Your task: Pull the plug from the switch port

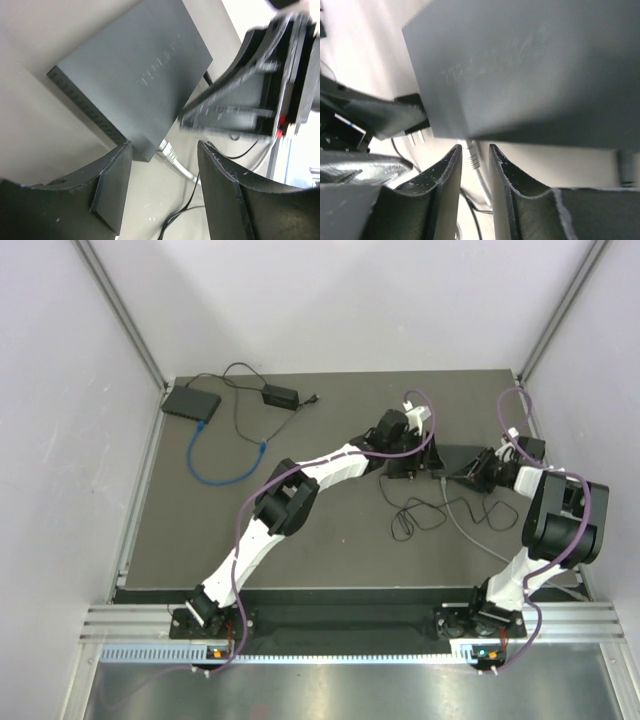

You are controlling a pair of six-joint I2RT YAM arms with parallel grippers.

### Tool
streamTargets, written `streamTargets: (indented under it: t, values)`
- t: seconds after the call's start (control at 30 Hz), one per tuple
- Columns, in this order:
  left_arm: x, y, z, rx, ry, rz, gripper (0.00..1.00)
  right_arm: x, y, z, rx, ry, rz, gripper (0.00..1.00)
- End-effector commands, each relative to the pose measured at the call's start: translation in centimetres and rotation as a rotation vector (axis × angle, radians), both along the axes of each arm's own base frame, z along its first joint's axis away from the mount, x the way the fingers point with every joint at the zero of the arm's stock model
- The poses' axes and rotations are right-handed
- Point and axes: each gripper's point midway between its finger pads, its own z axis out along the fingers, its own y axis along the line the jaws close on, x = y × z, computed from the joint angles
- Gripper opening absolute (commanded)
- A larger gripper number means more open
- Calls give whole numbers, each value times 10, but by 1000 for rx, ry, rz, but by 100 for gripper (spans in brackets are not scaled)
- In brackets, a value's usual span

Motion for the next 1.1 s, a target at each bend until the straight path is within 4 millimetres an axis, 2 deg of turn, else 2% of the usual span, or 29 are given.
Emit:
streamTargets:
  t: [0.0,0.03,0.2,0.37,0.53,0.77,1.07]
  values:
    - [-6,1,-36,56,74,7,61,1,18,16,62,-76,-9,29]
    - [-5,1,-37,57,75,9,60,2,18,17,65,-94,-17,32]
    - [-2,3,-44,82,88,37,57,-6,20,4,80,-67,-50,32]
    - [-2,7,-53,114,116,62,55,-3,24,4,129,-86,-65,31]
    - [-4,8,-60,132,116,57,56,2,23,2,154,-81,-108,35]
    - [-1,12,-53,152,89,67,57,4,24,-5,213,-65,-166,34]
    - [-3,16,-63,180,105,69,57,0,25,-16,244,-20,-203,31]
